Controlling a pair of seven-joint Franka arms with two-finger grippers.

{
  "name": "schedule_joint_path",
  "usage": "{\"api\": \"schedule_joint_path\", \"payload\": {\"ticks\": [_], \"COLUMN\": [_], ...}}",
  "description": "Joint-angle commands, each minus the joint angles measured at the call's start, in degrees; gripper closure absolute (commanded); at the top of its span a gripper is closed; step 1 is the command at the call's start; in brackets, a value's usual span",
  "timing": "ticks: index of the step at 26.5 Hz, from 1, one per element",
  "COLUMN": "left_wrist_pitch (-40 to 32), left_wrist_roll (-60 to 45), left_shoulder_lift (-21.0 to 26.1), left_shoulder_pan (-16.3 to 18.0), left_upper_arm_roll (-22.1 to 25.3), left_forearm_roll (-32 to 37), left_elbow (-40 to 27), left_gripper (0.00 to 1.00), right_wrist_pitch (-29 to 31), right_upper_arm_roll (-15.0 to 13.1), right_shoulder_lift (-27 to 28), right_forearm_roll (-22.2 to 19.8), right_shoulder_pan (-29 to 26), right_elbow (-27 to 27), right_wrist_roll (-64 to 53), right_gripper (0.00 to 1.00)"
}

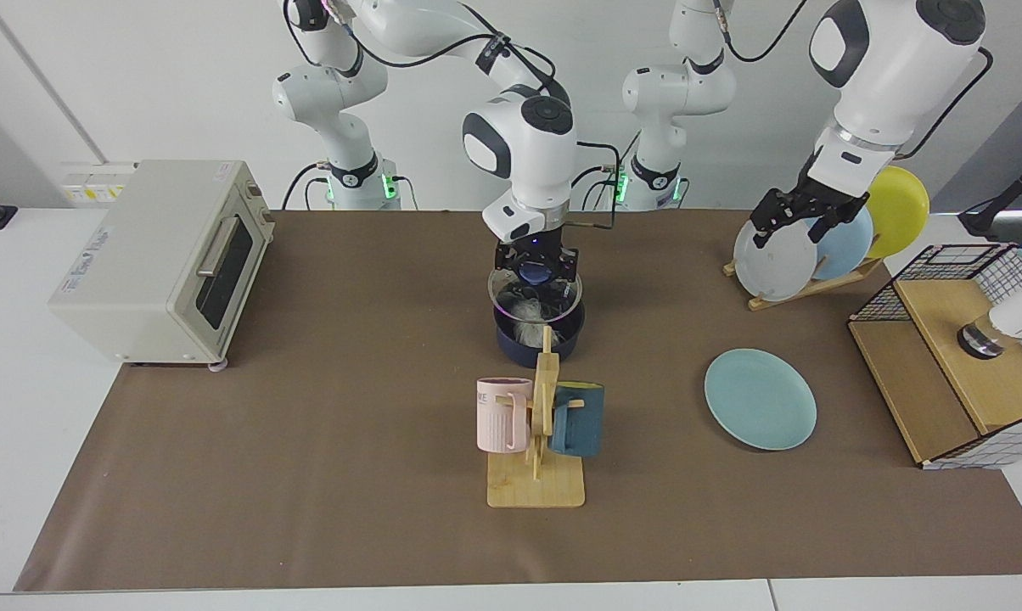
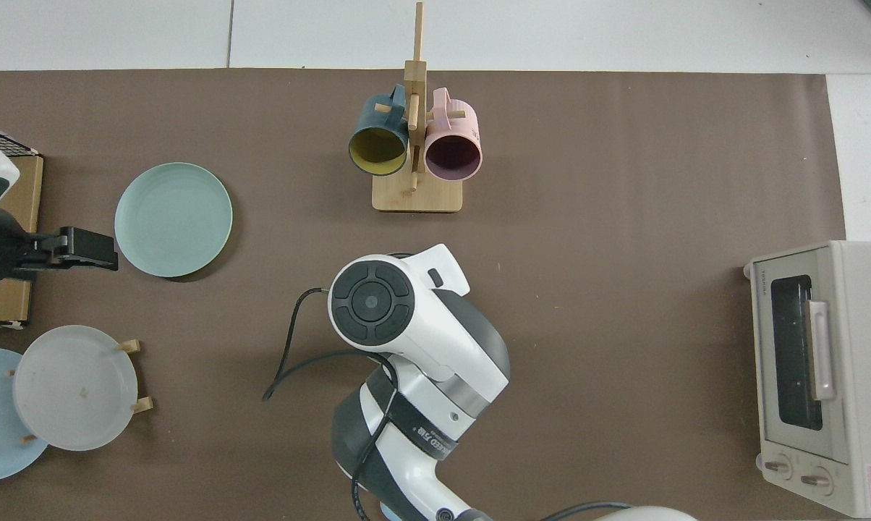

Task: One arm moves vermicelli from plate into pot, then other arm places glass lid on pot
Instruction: 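Carry the glass lid over the pot with the right gripper and lower it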

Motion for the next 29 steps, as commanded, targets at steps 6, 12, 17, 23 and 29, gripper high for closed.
{"api": "schedule_joint_path", "payload": {"ticks": [6, 12, 17, 23, 29], "left_wrist_pitch": [1.3, 1.0, 0.8, 0.8, 0.8], "left_wrist_roll": [0.9, 0.2, 0.2, 0.1, 0.1], "left_shoulder_lift": [-0.9, -0.8, -0.8, -0.8, -0.8], "left_shoulder_pan": [0.1, 0.7, 0.2, 0.2, 0.3], "left_upper_arm_roll": [0.2, 0.0, -0.8, -0.8, -0.8], "left_forearm_roll": [1.0, 1.0, 0.9, 0.8, 1.0], "left_elbow": [-0.8, -0.4, -0.4, -0.3, -0.3], "left_gripper": [0.0, 0.0, 0.0, 0.0, 0.0], "right_wrist_pitch": [-0.6, -0.6, -0.1, 1.9, 3.0], "right_upper_arm_roll": [0.4, 0.4, 0.4, 0.4, 0.4], "right_shoulder_lift": [0.7, 0.8, 1.0, 0.9, 0.9], "right_forearm_roll": [-0.4, 0.1, 1.6, 2.1, 2.9], "right_shoulder_pan": [-1.7, -1.7, -1.7, -1.6, -1.7], "right_elbow": [1.7, 1.7, 1.6, 0.8, -0.2], "right_wrist_roll": [-1.2, -1.4, -1.3, -1.3, -1.4], "right_gripper": [1.0, 1.0, 1.0, 1.0, 1.0]}}
